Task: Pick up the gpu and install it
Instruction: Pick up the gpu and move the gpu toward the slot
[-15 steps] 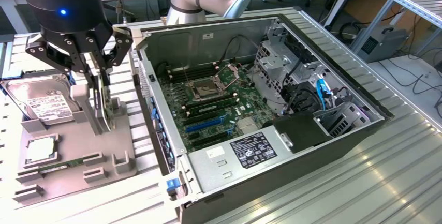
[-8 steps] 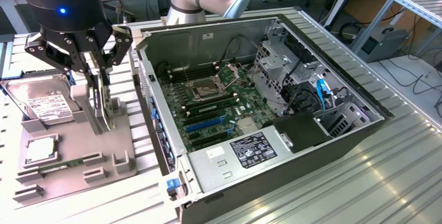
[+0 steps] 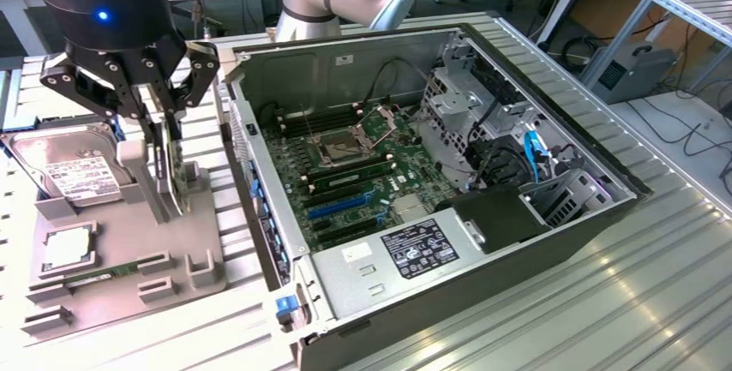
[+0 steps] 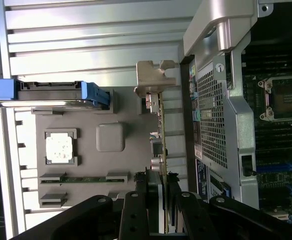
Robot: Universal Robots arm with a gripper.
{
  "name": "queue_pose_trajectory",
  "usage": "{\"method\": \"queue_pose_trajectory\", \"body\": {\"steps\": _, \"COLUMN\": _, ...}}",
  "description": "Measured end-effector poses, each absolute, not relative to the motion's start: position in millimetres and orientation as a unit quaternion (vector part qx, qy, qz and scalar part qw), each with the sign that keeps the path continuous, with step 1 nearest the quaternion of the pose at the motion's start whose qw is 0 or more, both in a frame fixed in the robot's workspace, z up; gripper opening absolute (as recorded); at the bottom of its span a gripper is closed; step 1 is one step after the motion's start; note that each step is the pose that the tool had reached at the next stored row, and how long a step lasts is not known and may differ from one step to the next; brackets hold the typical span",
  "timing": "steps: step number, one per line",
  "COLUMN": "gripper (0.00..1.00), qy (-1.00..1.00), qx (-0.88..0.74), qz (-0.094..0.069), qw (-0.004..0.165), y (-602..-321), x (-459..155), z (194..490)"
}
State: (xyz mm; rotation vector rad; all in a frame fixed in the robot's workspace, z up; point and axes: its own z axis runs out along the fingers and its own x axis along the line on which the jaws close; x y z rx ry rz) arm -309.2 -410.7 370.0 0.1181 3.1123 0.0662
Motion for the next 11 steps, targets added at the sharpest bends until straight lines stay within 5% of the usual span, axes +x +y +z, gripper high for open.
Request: {"method": "queue_pose_trajectory", "body": {"steps": 11, "gripper": 0.27, "qy": 0.999, "qx": 0.038, "qz": 0.021, "qw": 0.013, "y": -410.7, "x": -309.3, "z": 372.4}}
